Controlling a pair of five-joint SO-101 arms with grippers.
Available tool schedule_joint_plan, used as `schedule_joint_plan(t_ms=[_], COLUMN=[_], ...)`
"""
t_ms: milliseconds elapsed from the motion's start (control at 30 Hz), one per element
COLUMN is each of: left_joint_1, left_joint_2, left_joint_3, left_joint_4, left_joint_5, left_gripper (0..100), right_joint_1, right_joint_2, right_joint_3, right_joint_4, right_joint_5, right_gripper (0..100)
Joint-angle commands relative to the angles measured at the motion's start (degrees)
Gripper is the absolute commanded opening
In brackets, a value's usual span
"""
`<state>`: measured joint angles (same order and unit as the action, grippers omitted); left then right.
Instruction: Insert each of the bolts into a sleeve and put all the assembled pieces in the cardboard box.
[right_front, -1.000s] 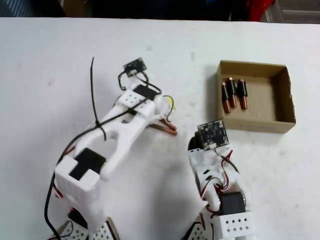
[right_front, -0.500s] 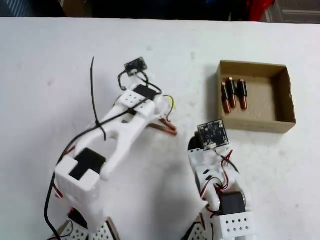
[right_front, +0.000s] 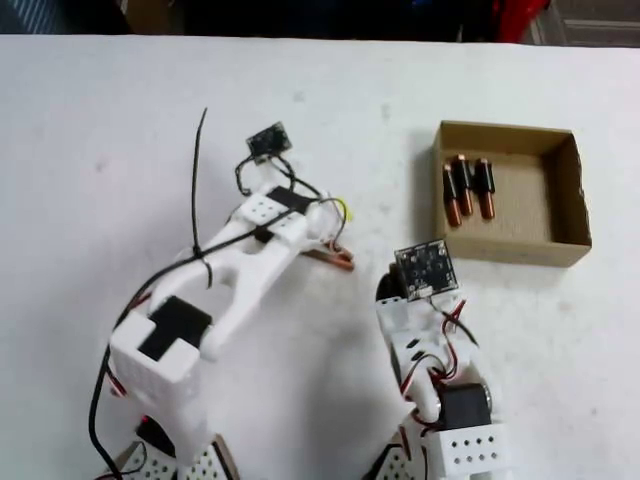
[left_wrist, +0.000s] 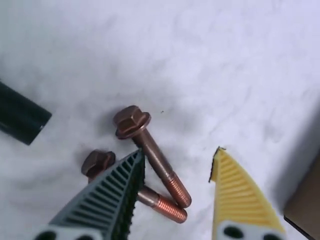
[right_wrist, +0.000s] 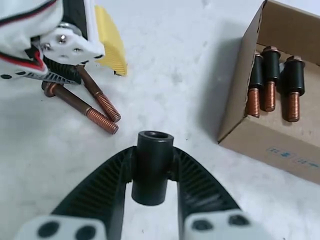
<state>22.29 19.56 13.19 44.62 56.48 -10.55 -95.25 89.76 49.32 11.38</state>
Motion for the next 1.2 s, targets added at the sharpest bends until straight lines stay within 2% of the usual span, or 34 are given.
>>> schedule_joint_plan(t_ms=[0, 467, 533, 700, 1167], left_joint_1=[0.7, 0.0, -0.9, -2.8, -2.4], left_joint_2=[0.7, 7.3, 7.3, 7.3, 7.3], left_joint_3=[-0.7, -6.2, -6.3, -7.2, -7.2], left_joint_4=[-1.7, 0.8, 0.4, 0.4, 0.7], left_joint_5=[0.5, 0.6, 0.7, 0.4, 0.1], left_gripper=[24, 23, 20, 2, 15], right_joint_1=[0.1, 0.1, 0.1, 0.1, 0.1], right_joint_2=[-0.7, -0.7, -0.7, -0.7, -0.7], right_joint_3=[-0.4, -0.4, -0.4, -0.4, -0.4], right_joint_4=[-1.3, -1.3, -1.3, -1.3, -1.3], right_joint_5=[-0.1, -0.1, -0.1, -0.1, -0.1], right_gripper=[1.6, 1.6, 1.6, 1.6, 1.6])
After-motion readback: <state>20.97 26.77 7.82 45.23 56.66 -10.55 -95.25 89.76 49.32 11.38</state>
